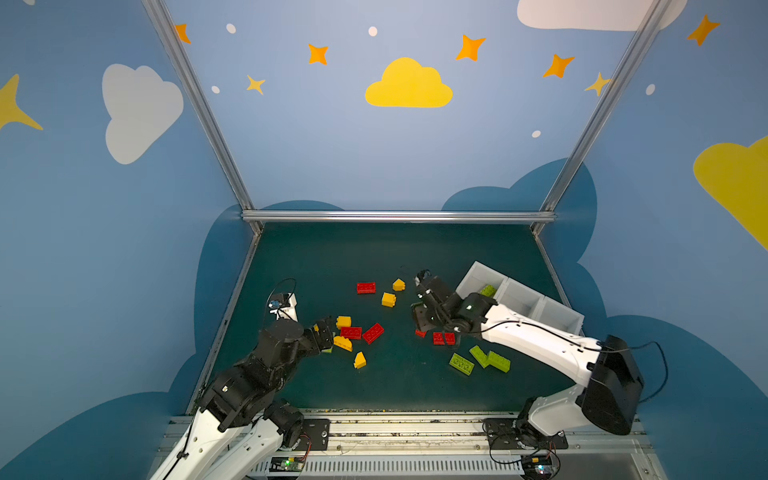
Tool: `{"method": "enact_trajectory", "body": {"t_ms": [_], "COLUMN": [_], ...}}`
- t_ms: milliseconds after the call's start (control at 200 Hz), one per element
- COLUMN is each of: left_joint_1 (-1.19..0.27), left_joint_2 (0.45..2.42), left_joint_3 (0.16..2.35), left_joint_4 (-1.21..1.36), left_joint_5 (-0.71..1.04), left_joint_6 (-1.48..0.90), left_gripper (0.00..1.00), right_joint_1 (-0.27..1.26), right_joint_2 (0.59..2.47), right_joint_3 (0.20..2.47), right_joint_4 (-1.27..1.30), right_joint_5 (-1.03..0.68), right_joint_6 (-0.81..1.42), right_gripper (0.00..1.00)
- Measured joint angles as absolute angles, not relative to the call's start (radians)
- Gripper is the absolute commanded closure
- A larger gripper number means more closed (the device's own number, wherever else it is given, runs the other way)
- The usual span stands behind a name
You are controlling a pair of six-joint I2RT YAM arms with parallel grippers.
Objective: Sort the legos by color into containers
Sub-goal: 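Carry the lime-green brick with the right gripper and release it into the bin, then lower the left gripper onto a lime-green 2x4 brick among yellow bricks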
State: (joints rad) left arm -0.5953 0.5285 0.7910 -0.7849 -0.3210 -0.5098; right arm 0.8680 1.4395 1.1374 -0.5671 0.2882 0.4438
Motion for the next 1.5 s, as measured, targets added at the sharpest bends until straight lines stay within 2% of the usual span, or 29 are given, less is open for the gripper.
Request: {"method": "enact_trajectory", "body": {"t_ms": [370,696,781,931,1191,1311,1422,1502], "left_joint_1": [-0.569,-0.550,-0.543,-0.537,-0.537,-0.537,-0.537,-0.537], "left_joint_2": [0.588,0.627,0.633,0.636,0.665,0.707,0.759,0.798], "left_joint_3": [0.791,0.791,0.791,0.791,0.791,0.791,0.796,0.795], "left_joint_4": [-0.783,-0.782,-0.782,-0.782,-0.782,-0.783,-0.786,-0.789], "left_joint_5": [-0.281,-0.247,-0.239,-0.232,-0.231,-0.227,-0.225,-0.222], "left_joint_6": [-0.508,-0.505,-0.505,-0.503,-0.501,-0.506,-0.521,-0.553], "left_gripper": [0.00,0.00,0.00,0.00,0.02,0.09,0.27,0.34], "right_joint_1": [0.461,0.311,0.295,0.282,0.261,0.262,0.268,0.294], "right_joint_2": [1.412,1.532,1.550,1.569,1.572,1.564,1.513,1.449], "right_joint_3": [1.139,1.139,1.139,1.139,1.139,1.136,1.116,1.093], "right_joint_4": [-0.562,-0.506,-0.491,-0.475,-0.459,-0.458,-0.458,-0.451], "right_joint_5": [0.197,0.134,0.126,0.116,0.110,0.110,0.104,0.095], "right_joint_6": [0.382,0.385,0.386,0.390,0.392,0.387,0.379,0.377], "right_gripper": [0.54,0.51,0.48,0.34,0.23,0.21,0.21,0.21]}}
